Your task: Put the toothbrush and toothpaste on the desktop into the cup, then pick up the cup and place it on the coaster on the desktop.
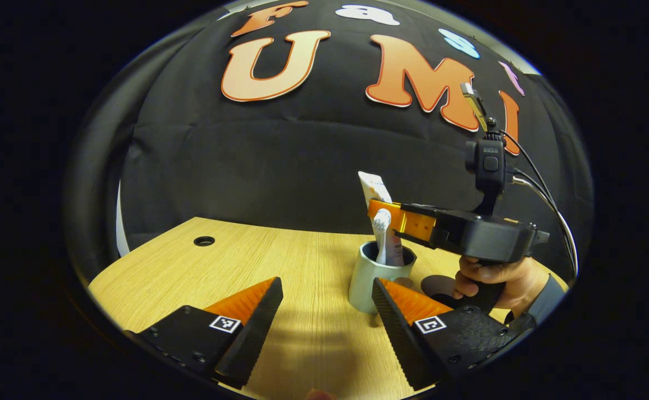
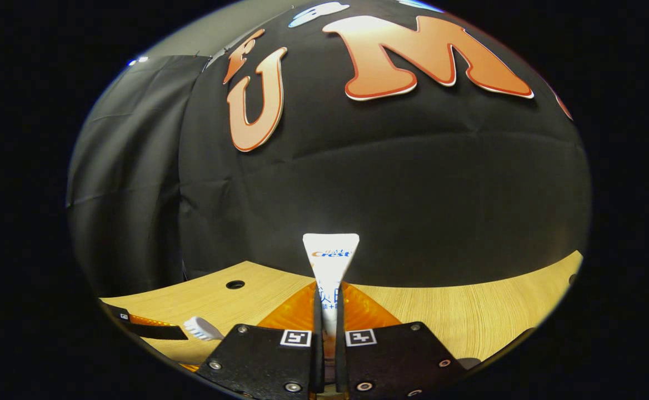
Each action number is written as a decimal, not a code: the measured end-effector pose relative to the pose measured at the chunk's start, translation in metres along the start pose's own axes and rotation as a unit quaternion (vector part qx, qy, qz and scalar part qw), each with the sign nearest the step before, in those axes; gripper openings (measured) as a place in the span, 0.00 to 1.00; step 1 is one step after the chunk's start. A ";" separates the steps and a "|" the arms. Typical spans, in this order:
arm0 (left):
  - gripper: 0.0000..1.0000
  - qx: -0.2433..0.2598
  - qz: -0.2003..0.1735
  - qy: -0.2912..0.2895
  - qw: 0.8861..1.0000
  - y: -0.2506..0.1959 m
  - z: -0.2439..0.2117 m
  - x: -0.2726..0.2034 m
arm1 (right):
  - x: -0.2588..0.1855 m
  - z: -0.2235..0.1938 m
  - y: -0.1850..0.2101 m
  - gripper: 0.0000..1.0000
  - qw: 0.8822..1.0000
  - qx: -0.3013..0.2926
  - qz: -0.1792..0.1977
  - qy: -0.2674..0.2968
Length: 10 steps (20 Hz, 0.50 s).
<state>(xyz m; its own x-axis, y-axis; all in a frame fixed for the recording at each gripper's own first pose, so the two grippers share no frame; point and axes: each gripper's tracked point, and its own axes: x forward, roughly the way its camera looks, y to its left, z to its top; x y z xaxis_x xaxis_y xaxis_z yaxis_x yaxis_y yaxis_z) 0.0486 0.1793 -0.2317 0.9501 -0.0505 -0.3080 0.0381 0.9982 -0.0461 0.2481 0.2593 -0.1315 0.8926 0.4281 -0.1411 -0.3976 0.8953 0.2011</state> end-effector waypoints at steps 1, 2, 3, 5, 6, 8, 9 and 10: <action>0.98 -0.001 -0.001 0.000 1.000 -0.001 0.000 0.000 | -0.001 -0.002 0.000 0.09 1.000 -0.005 -0.001 0.002; 0.98 -0.002 -0.002 0.001 1.000 0.000 0.000 0.000 | -0.002 -0.004 0.000 0.10 1.000 -0.013 -0.003 0.007; 0.97 -0.002 -0.002 0.001 1.000 0.000 0.001 -0.001 | -0.004 -0.008 -0.001 0.11 1.000 -0.023 -0.003 0.014; 0.98 0.000 0.001 0.000 1.000 0.001 0.001 -0.001 | -0.008 -0.014 0.002 0.12 0.999 -0.037 0.006 0.031; 0.98 0.001 0.002 0.000 1.000 0.001 0.001 -0.001 | -0.011 -0.017 0.003 0.12 0.998 -0.044 0.008 0.039; 0.97 0.000 0.001 -0.001 1.000 0.000 0.002 -0.001 | -0.016 -0.023 0.002 0.12 0.997 -0.059 0.008 0.058; 0.97 -0.001 -0.002 -0.001 1.000 -0.001 0.003 -0.002 | -0.021 -0.024 0.001 0.14 0.996 -0.063 0.007 0.062; 0.97 -0.002 -0.005 -0.001 1.000 -0.002 0.004 -0.003 | -0.025 -0.022 0.002 0.14 0.996 -0.069 0.008 0.063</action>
<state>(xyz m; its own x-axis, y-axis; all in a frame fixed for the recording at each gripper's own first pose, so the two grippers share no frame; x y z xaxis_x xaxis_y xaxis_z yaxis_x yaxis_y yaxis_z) 0.0474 0.1780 -0.2270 0.9502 -0.0606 -0.3057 0.0467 0.9975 -0.0527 0.2203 0.2530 -0.1487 0.8560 0.4459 -0.2615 -0.4438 0.8934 0.0705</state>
